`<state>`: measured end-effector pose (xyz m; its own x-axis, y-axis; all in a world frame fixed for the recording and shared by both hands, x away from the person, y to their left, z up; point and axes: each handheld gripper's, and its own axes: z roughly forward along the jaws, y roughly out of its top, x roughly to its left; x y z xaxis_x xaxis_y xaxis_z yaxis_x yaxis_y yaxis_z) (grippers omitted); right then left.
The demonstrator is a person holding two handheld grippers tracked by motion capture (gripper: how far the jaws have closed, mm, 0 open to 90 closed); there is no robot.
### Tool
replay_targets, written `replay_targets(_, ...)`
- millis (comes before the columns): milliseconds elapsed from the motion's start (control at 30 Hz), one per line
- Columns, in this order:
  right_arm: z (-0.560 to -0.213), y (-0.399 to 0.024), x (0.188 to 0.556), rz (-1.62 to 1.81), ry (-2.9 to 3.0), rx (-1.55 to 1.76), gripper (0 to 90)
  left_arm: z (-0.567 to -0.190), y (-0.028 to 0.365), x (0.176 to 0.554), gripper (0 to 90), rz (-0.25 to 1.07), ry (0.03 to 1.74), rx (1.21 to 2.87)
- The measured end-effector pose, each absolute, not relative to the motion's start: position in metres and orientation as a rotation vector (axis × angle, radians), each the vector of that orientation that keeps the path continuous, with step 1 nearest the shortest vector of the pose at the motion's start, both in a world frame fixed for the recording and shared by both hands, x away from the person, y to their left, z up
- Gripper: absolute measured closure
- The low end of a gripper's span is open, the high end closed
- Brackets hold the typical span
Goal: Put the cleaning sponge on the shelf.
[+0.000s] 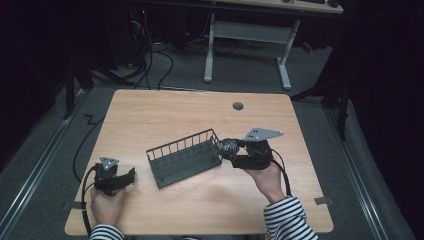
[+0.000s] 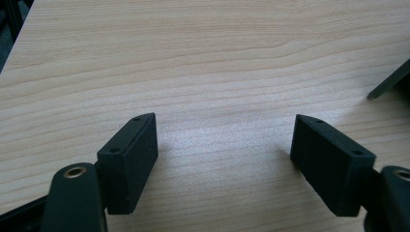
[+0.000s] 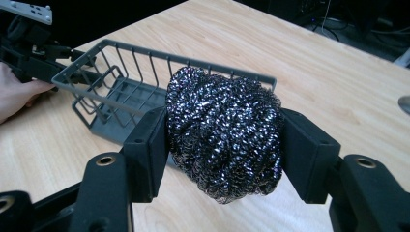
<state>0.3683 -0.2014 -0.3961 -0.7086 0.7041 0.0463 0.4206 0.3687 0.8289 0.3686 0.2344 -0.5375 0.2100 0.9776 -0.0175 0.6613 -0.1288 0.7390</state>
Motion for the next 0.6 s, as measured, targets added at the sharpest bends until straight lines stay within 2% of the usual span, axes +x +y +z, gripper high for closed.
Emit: replay_targets(600, -0.407, -0.152, 0.413, 1.205, 2.396, 1.004, 39.4, -0.537, 0.235, 0.369, 25.4, 0.646, 1.519, 1.860)
